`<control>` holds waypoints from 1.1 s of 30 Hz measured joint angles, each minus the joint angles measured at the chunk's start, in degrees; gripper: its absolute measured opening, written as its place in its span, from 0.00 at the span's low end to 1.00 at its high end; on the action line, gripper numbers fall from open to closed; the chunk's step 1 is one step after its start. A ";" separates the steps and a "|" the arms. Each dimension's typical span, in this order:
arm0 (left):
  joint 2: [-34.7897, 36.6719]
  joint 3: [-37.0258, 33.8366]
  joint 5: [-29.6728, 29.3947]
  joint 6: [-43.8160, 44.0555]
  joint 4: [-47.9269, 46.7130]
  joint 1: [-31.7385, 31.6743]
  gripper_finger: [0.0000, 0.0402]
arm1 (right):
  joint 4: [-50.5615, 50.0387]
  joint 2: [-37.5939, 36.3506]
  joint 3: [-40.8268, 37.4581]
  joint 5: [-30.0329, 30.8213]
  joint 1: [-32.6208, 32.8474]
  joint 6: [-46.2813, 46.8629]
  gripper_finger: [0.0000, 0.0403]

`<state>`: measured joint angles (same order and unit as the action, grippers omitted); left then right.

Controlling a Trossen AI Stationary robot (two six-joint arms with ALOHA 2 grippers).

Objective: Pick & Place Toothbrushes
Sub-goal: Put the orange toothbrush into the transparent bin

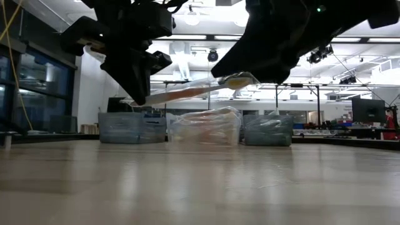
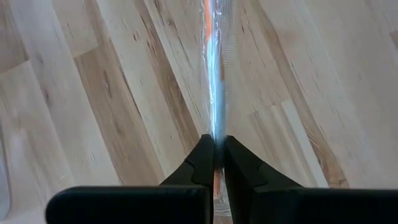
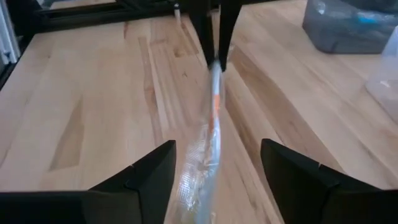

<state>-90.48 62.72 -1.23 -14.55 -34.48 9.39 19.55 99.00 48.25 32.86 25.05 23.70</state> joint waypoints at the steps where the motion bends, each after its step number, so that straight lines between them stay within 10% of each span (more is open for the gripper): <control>1: 0.00 0.00 0.00 0.00 0.02 0.00 0.02 | -0.09 0.00 0.00 -0.98 -0.22 0.02 0.54; 24: 0.00 -0.04 0.20 -0.17 0.55 0.01 0.03 | -2.03 -0.09 0.02 -6.44 -0.71 0.49 0.01; 33: 0.00 -0.04 -2.34 -0.38 -0.61 0.01 0.36 | -2.29 -0.09 0.02 -6.63 -0.69 2.74 0.01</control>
<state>-90.48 62.67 -3.57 -14.93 -35.09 9.40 17.27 98.91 48.27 26.23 24.36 26.44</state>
